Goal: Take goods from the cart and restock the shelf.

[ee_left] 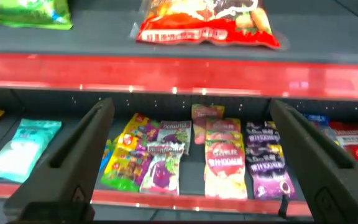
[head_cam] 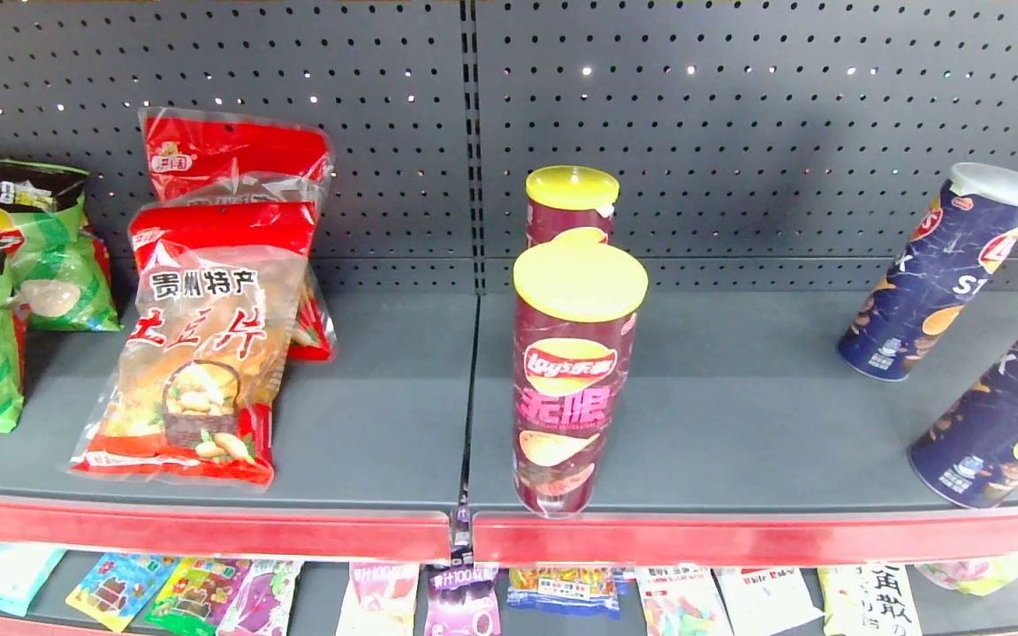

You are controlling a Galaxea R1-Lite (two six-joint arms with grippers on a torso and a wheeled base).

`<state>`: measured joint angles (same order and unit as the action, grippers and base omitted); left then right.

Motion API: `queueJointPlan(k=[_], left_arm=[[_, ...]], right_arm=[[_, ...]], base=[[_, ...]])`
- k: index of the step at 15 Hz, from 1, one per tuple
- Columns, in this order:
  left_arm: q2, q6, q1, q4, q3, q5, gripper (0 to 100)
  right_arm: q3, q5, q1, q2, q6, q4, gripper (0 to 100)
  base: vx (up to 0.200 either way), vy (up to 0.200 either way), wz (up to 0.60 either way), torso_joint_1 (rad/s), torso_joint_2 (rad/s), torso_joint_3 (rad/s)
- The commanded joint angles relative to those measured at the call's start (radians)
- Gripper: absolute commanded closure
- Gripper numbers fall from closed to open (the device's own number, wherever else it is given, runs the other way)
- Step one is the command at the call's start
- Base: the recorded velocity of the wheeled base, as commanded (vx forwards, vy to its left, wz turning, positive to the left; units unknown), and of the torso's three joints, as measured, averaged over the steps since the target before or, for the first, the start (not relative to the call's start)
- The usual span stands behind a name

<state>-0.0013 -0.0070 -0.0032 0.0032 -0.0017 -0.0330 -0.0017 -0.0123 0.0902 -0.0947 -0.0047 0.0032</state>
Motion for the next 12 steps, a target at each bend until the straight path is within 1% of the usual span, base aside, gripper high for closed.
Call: queueJointPlan(k=[1, 2, 5, 12], left_arm=[[0.001, -0.001, 0.000, 0.000, 0.000, -0.001, 0], [0.001, -0.001, 0.000, 0.000, 0.000, -0.001, 0], [0.001, -0.002, 0.002, 0.000, 0.000, -0.001, 0], [0.001, -0.002, 0.000, 0.000, 0.000, -0.001, 0]], right_arm=[[0.000, 0.000, 0.000, -0.002, -0.001, 0.000, 0], [0.000, 0.000, 0.000, -0.002, -0.001, 0.000, 0], [0.000, 0.002, 0.000, -0.002, -0.003, 0.000, 0], [0.000, 0.002, 0.000, -0.002, -0.006, 0.000, 0]], base=[[-0.200, 0.000, 0.00, -0.007, 0.01, 0.007], [-0.200, 0.000, 0.00, -0.017, 0.00, 0.007], [0.000, 0.000, 0.00, 0.000, 0.00, 0.000], [0.000, -0.200, 0.00, 0.006, 0.00, -0.001]])
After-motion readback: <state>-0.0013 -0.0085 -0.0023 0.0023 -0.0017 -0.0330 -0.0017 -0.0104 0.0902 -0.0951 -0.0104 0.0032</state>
